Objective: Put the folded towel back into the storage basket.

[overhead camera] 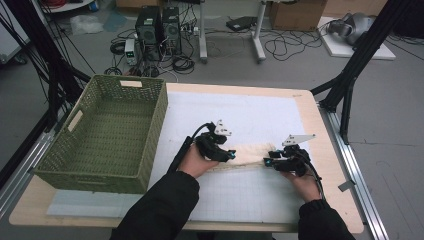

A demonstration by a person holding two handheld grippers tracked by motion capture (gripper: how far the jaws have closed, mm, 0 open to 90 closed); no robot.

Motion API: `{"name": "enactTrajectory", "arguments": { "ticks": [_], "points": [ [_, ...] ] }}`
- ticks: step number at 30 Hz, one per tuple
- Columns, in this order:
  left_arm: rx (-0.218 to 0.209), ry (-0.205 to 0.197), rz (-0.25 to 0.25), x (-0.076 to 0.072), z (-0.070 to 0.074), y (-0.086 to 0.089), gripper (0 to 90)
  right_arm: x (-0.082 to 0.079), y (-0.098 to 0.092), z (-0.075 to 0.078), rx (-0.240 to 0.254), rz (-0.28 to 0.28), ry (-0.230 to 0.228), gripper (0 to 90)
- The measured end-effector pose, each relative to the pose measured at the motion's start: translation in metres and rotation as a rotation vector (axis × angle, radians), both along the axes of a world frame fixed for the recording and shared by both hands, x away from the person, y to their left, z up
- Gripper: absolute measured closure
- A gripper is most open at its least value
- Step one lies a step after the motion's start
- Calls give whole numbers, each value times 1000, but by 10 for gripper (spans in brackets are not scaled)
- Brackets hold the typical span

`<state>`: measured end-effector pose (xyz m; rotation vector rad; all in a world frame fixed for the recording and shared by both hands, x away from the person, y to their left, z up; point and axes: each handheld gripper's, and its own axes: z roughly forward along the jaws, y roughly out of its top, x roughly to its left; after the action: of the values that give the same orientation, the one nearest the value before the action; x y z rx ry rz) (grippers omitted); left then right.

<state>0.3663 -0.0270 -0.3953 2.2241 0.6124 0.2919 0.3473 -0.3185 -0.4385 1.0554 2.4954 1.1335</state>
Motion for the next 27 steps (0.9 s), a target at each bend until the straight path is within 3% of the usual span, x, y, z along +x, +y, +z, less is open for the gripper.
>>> {"name": "enactTrajectory", "arguments": {
  "ticks": [5, 9, 15, 16, 19, 21, 27],
  "points": [
    [36, 3, -95, 9, 6, -29, 441, 1, 0, 0, 3, -5, -1, 573],
    [43, 19, -139, 15, -1, -42, 419, 2, -1, -1, 8, -7, -6, 572],
    [126, 89, -161, 24, -22, -46, 398, 0, -4, 0, 0, -11, -3, 572],
    [123, 104, -157, 25, -25, -47, 388, 0, -4, 0, 5, -10, 0, 572],
    [137, 81, -154, 26, -28, -49, 344, 0, -4, -1, 1, -8, -2, 571],
    [150, 92, -164, 26, -32, -51, 340, 0, -4, -1, -1, -5, -7, 570],
    [133, 138, -172, 29, -35, -49, 352, 0, -4, -2, 0, -4, -6, 570]
  ]
}}
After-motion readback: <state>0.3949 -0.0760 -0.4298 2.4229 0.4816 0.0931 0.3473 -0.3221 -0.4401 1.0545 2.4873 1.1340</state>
